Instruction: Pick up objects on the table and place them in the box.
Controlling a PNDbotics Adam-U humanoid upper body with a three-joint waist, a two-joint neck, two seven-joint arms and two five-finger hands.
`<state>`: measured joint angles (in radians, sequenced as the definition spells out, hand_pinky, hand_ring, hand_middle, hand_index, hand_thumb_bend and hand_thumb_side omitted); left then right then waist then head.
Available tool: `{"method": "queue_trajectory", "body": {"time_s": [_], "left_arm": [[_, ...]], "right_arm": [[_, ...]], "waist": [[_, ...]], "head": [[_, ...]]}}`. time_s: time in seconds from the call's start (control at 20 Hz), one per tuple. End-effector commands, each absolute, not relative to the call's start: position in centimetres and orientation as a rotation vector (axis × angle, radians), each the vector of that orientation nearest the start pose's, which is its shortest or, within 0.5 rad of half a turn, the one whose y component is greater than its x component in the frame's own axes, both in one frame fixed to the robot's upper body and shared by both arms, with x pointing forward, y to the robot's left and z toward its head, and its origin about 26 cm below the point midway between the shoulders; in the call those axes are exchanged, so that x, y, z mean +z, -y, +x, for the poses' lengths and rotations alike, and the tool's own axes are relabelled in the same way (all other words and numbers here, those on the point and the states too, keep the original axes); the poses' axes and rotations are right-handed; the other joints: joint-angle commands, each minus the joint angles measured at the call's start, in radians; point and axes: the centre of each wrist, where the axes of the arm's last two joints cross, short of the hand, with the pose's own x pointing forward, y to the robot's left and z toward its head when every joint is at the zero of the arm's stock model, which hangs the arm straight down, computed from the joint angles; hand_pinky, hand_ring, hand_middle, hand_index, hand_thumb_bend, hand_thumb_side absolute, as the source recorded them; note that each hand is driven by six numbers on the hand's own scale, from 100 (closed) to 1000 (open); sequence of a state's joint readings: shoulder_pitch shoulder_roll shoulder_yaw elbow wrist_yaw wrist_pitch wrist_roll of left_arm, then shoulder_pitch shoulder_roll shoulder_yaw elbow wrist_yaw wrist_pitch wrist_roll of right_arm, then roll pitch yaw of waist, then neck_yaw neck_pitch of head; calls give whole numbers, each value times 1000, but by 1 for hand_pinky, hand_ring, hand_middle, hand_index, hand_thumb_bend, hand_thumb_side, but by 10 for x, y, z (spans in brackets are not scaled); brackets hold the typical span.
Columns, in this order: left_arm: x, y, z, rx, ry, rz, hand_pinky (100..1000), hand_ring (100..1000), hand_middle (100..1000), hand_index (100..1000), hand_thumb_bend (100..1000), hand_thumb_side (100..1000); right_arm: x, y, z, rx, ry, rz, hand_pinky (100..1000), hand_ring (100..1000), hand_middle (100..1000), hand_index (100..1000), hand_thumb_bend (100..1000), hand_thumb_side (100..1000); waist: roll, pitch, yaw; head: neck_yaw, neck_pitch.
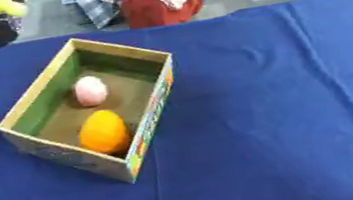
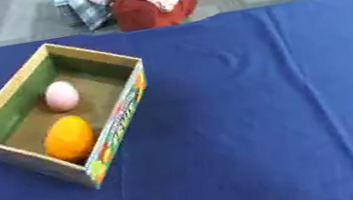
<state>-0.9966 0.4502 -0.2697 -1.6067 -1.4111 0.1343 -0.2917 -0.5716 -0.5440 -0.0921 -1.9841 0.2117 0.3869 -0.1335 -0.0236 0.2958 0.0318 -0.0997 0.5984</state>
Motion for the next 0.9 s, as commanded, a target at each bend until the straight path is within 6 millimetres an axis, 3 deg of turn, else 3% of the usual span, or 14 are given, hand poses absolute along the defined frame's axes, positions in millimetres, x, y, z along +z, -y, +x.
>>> {"method": "queue_trajectory", "body": {"time_s": [0.05, 0.3, 0.9], "left_arm": [[337, -148, 369, 1585, -2071, -2113, 100, 296, 137, 195, 100, 190], [319, -131, 367, 1725, -2031, -2015, 100, 302, 140, 196, 100, 197], [276, -120, 385, 2047, -1899, -1947, 100, 350, 183, 237, 100, 201]], "right_arm": [[318, 285, 301, 278, 2220, -809, 580, 740, 671, 859, 578, 963], [317, 285, 301, 276, 2218, -813, 579, 739, 669, 858, 578, 964], [315, 287, 301, 266, 2213, -819, 577, 737, 667, 856, 576, 966]], "waist": [[2, -20, 0], [6, -15, 7], [6, -9, 14]], "head": [[3, 8], [19, 9], [25, 7]]}}
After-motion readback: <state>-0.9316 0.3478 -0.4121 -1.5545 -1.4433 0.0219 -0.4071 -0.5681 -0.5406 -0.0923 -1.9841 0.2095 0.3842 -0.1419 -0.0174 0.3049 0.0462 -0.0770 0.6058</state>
